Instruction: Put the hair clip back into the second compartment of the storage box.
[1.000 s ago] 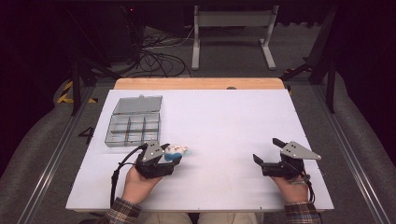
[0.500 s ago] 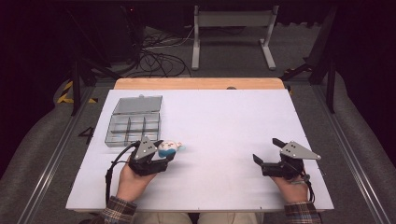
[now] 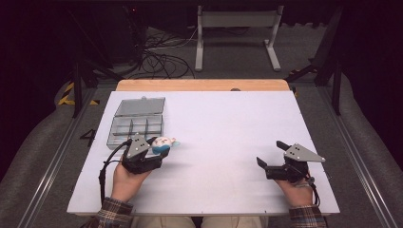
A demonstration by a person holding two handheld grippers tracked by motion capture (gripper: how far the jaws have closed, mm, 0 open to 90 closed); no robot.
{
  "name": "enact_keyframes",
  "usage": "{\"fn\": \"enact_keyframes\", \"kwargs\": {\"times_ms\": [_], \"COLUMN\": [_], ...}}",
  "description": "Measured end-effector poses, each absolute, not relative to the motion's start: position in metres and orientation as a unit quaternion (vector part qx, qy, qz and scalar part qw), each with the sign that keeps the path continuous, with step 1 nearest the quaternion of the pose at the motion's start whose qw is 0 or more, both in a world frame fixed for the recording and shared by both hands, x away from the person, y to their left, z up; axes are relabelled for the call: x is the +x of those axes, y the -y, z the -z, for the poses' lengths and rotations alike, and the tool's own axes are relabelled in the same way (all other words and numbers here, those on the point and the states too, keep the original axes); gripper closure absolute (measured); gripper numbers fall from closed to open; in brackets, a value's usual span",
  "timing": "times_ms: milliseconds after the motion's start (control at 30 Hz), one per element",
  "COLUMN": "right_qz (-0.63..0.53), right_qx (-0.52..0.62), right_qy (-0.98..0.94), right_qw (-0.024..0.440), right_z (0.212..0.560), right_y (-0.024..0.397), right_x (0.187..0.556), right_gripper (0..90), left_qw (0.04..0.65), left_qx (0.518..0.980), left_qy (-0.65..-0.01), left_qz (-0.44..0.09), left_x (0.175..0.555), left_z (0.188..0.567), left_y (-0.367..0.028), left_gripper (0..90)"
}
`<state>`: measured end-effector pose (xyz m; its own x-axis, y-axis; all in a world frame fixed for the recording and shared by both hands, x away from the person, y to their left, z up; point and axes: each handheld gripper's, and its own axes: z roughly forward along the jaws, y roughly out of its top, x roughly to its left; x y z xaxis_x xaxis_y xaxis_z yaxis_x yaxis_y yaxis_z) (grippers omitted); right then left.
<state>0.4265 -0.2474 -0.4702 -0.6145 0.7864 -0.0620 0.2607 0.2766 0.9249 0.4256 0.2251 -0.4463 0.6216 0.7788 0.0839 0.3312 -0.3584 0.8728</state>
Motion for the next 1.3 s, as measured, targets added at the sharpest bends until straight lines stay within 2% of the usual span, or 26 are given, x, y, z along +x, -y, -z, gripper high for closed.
{"fn": "enact_keyframes", "kwargs": {"times_ms": [633, 1300], "right_qz": [-0.49, -0.49], "right_qx": [0.348, 0.348], "right_qy": [-0.755, -0.753], "right_qw": [0.265, 0.267], "right_z": [0.471, 0.471], "right_y": [0.246, 0.246], "right_x": [0.427, 0.427], "right_gripper": [5.3, 5.3], "left_qw": [0.446, 0.426], "left_qx": [0.765, 0.745], "left_qy": [-0.389, -0.428], "left_qz": [-0.254, -0.283], "left_x": [0.439, 0.46], "left_z": [0.444, 0.448], "left_y": [-0.258, -0.289], "left_gripper": [38.6, 38.6]}}
